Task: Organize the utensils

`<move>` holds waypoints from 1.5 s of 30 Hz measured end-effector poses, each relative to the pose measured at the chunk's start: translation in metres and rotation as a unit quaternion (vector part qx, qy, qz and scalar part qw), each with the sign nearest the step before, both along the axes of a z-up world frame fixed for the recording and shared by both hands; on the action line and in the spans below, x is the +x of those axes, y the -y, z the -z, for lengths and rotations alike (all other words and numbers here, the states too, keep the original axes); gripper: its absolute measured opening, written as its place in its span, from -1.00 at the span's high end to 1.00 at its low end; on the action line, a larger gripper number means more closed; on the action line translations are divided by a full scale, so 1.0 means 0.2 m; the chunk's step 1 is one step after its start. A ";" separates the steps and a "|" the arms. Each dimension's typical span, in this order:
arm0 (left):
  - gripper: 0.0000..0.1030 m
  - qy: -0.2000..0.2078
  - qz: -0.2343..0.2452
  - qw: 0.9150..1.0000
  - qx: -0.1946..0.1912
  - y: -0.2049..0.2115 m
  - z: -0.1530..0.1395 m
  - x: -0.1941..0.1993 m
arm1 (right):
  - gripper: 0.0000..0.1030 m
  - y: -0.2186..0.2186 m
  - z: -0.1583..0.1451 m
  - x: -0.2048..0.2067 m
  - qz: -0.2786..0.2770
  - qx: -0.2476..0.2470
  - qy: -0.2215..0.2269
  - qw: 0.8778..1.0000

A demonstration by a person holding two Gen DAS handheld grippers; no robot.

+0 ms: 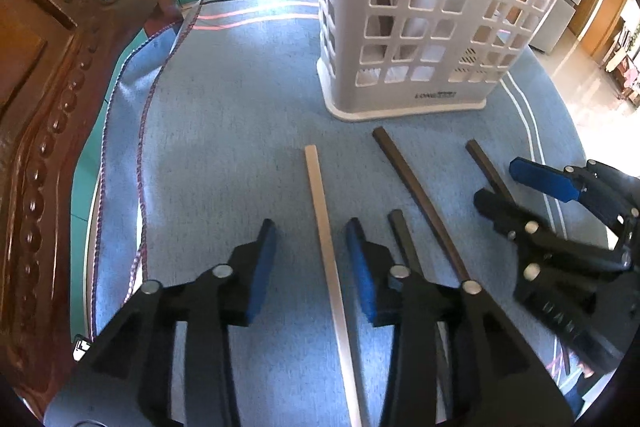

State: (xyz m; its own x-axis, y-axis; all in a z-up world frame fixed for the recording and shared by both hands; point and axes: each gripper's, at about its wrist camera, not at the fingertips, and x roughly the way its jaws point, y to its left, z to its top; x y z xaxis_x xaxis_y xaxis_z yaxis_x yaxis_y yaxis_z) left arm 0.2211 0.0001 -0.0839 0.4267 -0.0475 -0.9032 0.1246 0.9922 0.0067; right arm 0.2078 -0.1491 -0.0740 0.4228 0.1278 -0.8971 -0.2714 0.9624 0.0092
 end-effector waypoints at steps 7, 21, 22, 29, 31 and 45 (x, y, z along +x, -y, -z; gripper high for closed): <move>0.00 0.019 -0.005 1.000 -0.016 -0.05 0.02 0.06 | 0.09 0.02 0.01 0.02 0.014 -0.001 0.010 1.000; 0.11 0.020 -0.003 1.000 -0.006 -0.02 0.03 0.11 | 0.10 -0.02 0.03 0.14 0.016 0.000 0.016 1.000; 0.12 0.019 -0.003 1.000 -0.005 -0.02 0.03 0.12 | 0.11 -0.02 0.03 0.14 0.015 0.000 0.015 1.000; 0.55 0.015 0.002 1.000 -0.008 0.03 0.02 0.10 | 0.60 -0.06 0.03 0.15 0.008 0.002 0.016 1.000; 0.82 0.016 0.004 1.000 -0.007 0.06 0.01 0.08 | 0.86 -0.08 0.02 0.15 0.000 0.009 0.011 1.000; 0.86 0.106 0.004 0.993 -0.052 0.08 -0.34 -0.06 | 0.87 0.00 -0.31 0.04 -0.022 0.121 0.073 0.990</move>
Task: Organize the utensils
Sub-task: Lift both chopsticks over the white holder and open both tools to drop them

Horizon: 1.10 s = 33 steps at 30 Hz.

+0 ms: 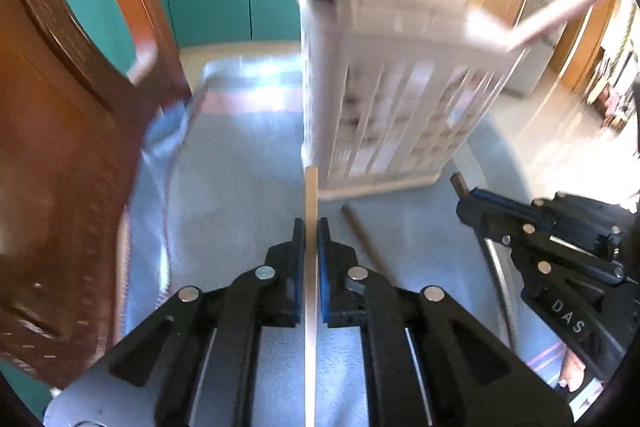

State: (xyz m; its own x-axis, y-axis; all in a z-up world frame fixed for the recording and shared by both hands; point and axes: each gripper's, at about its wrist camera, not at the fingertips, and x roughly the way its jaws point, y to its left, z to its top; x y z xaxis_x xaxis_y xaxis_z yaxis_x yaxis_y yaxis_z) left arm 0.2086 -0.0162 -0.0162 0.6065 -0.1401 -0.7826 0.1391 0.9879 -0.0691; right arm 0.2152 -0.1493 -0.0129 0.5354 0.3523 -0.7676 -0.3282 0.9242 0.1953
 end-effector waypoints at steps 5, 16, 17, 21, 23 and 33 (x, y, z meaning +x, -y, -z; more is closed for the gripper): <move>0.86 0.066 0.008 0.997 -0.032 -0.03 -0.26 -0.14 | 0.87 0.10 -0.23 -0.09 -0.007 0.043 0.035 0.998; 0.86 0.208 0.044 0.975 -0.067 -0.05 -0.82 -0.31 | 0.87 0.34 -0.74 -0.22 0.022 0.117 0.141 0.983; 0.86 0.217 0.043 0.972 -0.075 -0.06 -0.87 -0.29 | 0.87 0.36 -0.79 -0.21 0.027 0.121 0.149 0.981; 0.86 0.241 0.041 0.965 -0.095 -0.06 -1.02 -0.24 | 0.87 0.39 -0.98 -0.17 0.037 0.139 0.196 0.970; 0.86 0.251 0.036 0.962 -0.100 -0.06 -1.07 -0.21 | 0.87 0.40 -1.06 -0.13 0.045 0.148 0.215 0.964; 0.86 0.284 -0.010 0.951 -0.121 -0.11 -1.12 -0.04 | 0.87 0.55 -1.12 -0.03 0.092 0.211 0.248 0.941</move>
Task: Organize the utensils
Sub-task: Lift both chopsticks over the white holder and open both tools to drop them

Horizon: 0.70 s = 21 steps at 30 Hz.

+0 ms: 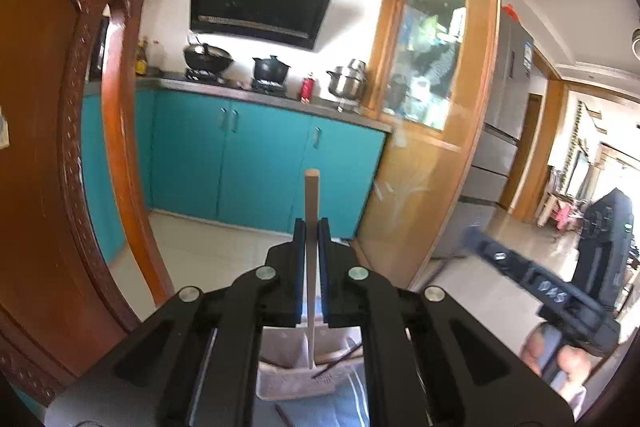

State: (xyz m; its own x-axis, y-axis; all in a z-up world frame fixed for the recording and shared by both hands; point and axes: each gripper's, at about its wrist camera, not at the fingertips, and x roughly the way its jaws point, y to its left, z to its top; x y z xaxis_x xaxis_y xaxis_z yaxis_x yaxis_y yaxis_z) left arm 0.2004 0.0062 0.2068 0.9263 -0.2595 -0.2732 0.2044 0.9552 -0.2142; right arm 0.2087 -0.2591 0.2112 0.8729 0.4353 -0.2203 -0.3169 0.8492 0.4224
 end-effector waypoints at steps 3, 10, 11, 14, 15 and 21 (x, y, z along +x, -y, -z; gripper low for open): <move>0.86 0.003 -0.020 1.000 0.007 0.00 0.02 0.02 | 0.87 0.03 0.00 -0.02 0.039 0.005 0.024 0.999; 0.86 -0.034 -0.024 0.999 0.022 0.05 0.12 0.14 | 0.87 0.01 0.10 0.05 0.070 -0.041 0.010 0.997; 0.86 -0.037 -0.023 0.999 0.023 0.06 0.13 0.14 | 0.87 0.00 0.12 0.06 0.069 -0.047 0.005 0.996; 0.86 -0.046 -0.021 0.998 0.029 0.09 0.16 0.15 | 0.87 -0.04 0.17 0.06 0.065 -0.071 -0.004 0.995; 0.86 -0.049 -0.021 0.998 0.033 0.10 0.17 0.16 | 0.87 -0.05 0.19 0.06 0.065 -0.082 -0.007 0.994; 0.86 -0.070 -0.021 0.996 0.056 0.18 0.26 0.16 | 0.86 -0.07 0.28 0.06 0.057 -0.084 -0.032 0.994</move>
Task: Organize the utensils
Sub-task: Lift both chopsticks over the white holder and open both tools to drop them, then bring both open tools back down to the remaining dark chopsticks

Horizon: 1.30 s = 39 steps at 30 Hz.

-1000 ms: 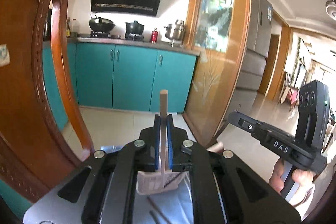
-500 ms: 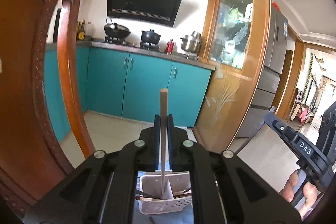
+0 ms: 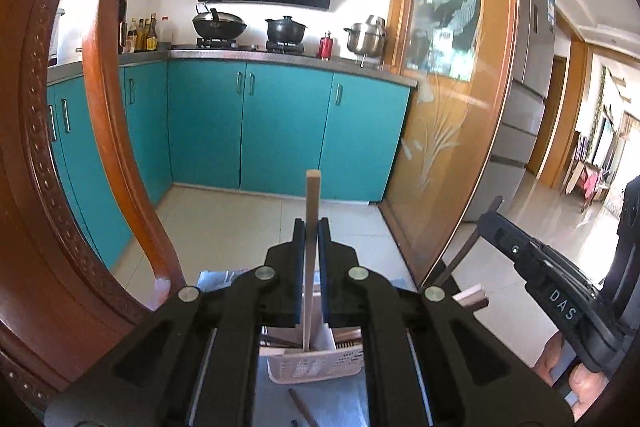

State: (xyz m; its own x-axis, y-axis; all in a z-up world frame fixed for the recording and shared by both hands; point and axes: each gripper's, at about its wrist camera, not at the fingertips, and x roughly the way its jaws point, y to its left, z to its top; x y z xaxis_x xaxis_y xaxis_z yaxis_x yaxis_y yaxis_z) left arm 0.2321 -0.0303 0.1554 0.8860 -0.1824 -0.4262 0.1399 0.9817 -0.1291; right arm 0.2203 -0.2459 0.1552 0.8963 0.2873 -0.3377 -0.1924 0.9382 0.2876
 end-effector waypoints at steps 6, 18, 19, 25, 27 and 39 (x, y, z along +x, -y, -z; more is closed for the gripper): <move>0.86 0.001 -0.010 1.000 0.008 0.01 0.02 -0.01 | 0.86 0.00 0.02 -0.04 0.001 0.002 0.001 1.000; 0.64 0.017 -0.018 1.000 0.009 -0.02 -0.01 -0.13 | 0.52 -0.01 -0.05 -0.17 -0.003 -0.006 0.018 1.000; 0.63 0.023 -0.021 0.999 0.013 -0.03 -0.02 -0.16 | 0.52 -0.01 -0.07 -0.19 -0.010 -0.003 0.021 1.000; 0.37 0.061 -0.052 0.997 0.023 -0.09 -0.12 -0.32 | 0.52 -0.14 -0.15 -0.37 -0.117 -0.031 0.003 0.993; 0.31 0.068 -0.065 0.995 0.025 -0.12 -0.12 -0.37 | 0.52 -0.24 -0.09 -0.38 -0.137 -0.063 -0.018 0.988; 0.07 0.038 -0.077 0.995 0.056 -0.16 -0.01 -0.40 | 0.52 -0.68 1.09 -0.05 -0.179 -0.200 -0.323 0.907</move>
State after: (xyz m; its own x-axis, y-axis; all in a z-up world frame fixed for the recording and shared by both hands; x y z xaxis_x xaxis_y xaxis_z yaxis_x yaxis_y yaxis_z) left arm 0.1517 0.0013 0.1572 0.9304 0.0037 -0.3664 -0.0088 0.9999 -0.0124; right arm 0.2112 -0.1097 -0.0631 0.3473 0.2597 -0.9011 -0.4189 0.9027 0.0987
